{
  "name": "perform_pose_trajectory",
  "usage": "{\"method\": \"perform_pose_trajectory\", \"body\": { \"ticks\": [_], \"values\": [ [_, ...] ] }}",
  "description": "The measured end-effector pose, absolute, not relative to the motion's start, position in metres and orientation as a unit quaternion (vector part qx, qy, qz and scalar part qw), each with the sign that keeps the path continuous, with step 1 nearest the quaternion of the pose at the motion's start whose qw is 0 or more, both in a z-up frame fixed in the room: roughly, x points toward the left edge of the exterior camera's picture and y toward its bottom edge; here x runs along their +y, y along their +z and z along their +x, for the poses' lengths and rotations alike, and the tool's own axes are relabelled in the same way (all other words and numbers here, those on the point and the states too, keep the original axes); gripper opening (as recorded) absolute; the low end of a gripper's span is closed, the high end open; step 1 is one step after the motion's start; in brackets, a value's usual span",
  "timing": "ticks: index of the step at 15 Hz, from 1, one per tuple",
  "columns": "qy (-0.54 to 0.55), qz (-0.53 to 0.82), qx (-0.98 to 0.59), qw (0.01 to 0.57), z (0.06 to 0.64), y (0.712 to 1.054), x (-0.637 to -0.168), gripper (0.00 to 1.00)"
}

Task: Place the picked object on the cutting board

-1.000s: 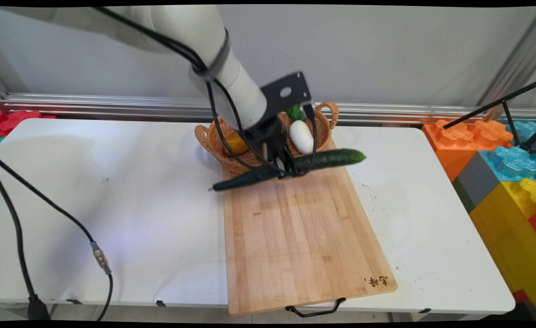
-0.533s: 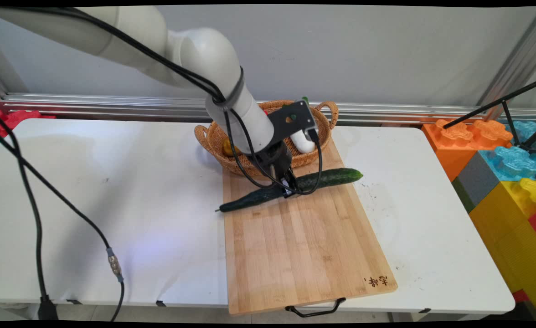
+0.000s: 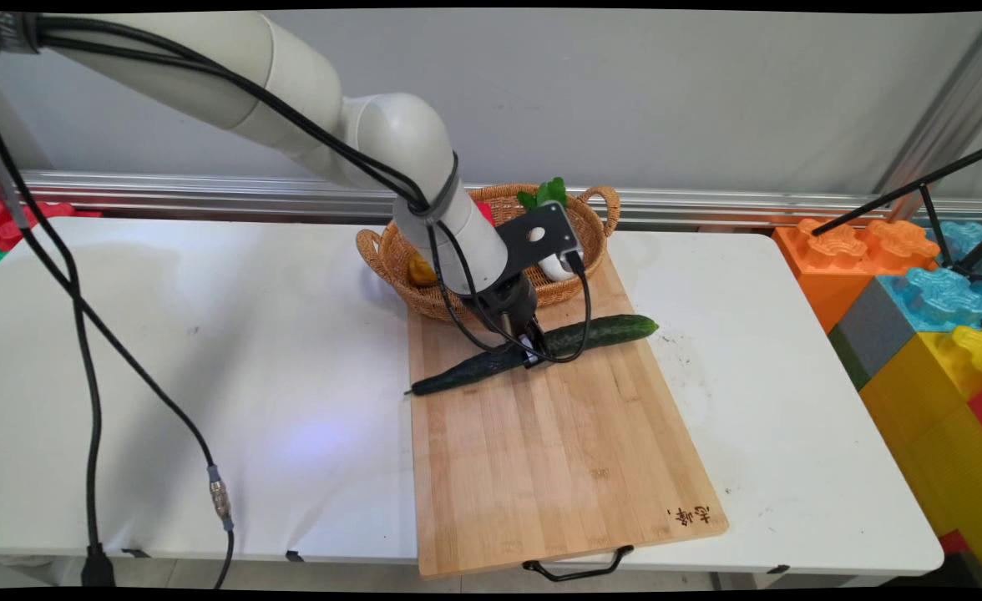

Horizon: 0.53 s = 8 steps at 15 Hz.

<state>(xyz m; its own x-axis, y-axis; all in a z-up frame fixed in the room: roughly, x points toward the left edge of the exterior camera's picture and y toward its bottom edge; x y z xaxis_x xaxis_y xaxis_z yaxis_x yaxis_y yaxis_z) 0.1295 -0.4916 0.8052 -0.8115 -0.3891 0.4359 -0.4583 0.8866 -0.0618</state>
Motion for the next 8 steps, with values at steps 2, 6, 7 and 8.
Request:
{"method": "perform_pose_trajectory", "body": {
  "ticks": [2,6,7,8],
  "values": [
    [0.084,0.223,-0.947,0.214,0.128,0.806,-0.493,1.0],
    [0.084,0.223,-0.945,0.222,0.127,0.813,-0.492,1.0],
    [0.085,0.224,-0.945,0.224,0.128,0.819,-0.49,1.0],
    [0.086,0.226,-0.944,0.225,0.129,0.826,-0.487,1.0]
  ]
}}
